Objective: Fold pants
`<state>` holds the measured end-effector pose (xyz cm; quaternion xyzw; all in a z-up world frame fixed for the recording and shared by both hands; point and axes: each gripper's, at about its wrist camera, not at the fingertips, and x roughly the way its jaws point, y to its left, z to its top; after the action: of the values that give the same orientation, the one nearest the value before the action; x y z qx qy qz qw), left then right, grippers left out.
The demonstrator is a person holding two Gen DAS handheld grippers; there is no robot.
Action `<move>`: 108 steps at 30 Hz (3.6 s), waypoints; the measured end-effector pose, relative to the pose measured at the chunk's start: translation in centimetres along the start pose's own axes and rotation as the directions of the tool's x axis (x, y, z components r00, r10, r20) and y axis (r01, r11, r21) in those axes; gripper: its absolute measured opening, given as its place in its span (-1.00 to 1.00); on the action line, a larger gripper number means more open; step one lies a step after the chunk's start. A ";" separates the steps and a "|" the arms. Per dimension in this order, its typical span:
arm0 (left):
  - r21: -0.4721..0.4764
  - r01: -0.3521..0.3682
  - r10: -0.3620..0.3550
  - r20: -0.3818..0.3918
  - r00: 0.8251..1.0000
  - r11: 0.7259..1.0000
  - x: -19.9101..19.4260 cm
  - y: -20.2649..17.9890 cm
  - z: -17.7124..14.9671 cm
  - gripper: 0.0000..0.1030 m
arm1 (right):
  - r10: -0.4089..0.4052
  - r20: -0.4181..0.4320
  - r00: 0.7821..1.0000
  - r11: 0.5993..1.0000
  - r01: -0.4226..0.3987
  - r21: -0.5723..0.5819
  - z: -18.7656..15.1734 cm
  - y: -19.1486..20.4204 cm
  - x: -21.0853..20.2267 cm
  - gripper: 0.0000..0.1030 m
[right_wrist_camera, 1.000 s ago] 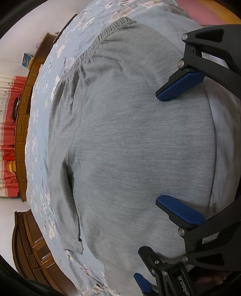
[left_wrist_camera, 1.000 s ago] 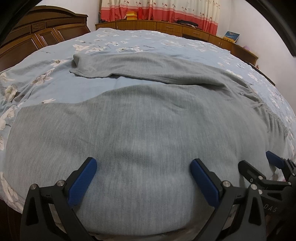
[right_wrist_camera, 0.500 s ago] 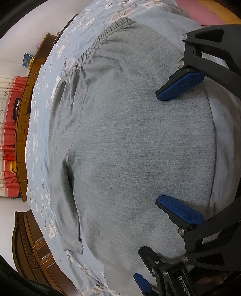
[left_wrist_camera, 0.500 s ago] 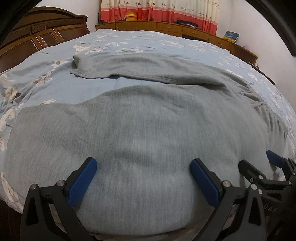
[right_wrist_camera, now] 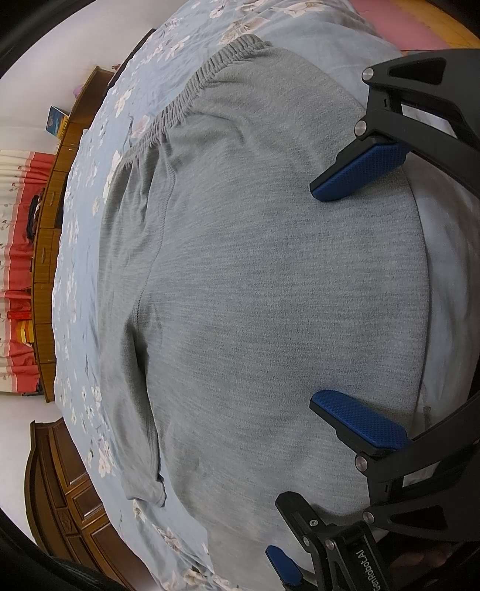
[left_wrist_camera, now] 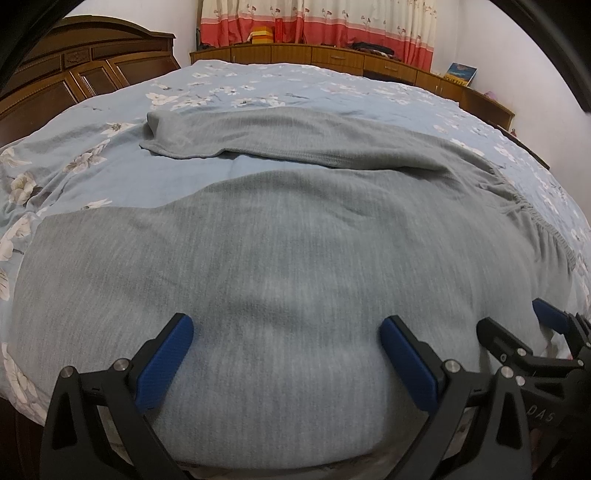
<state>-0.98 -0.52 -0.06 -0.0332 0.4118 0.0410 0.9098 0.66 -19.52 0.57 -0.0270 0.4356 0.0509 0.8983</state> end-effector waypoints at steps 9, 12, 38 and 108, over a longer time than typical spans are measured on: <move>0.000 0.000 0.000 0.001 1.000 1.000 -0.1 -0.1 -0.1 0.99 | 0.000 0.001 1.000 1.000 0.000 0.000 0.0 0.0 0.0 1.00; 0.000 0.000 0.000 0.001 1.000 1.000 0.0 -0.1 -0.1 0.99 | 0.000 0.001 1.000 1.000 0.000 0.000 0.0 0.0 0.0 1.00; 0.001 0.001 -0.001 0.000 1.000 1.000 -0.1 -0.1 -0.1 0.99 | 0.009 0.000 1.000 1.000 -0.009 0.002 0.2 -0.2 -0.1 1.00; -0.070 -0.227 0.205 -0.234 0.950 0.971 17.8 18.5 30.1 0.99 | 0.052 -0.237 0.970 0.988 -0.084 -0.127 27.8 -14.2 17.0 0.84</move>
<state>31.27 21.60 5.90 -0.0362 0.5107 0.1561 0.8447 34.45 -29.92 4.54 -0.0790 0.5341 0.1076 0.8348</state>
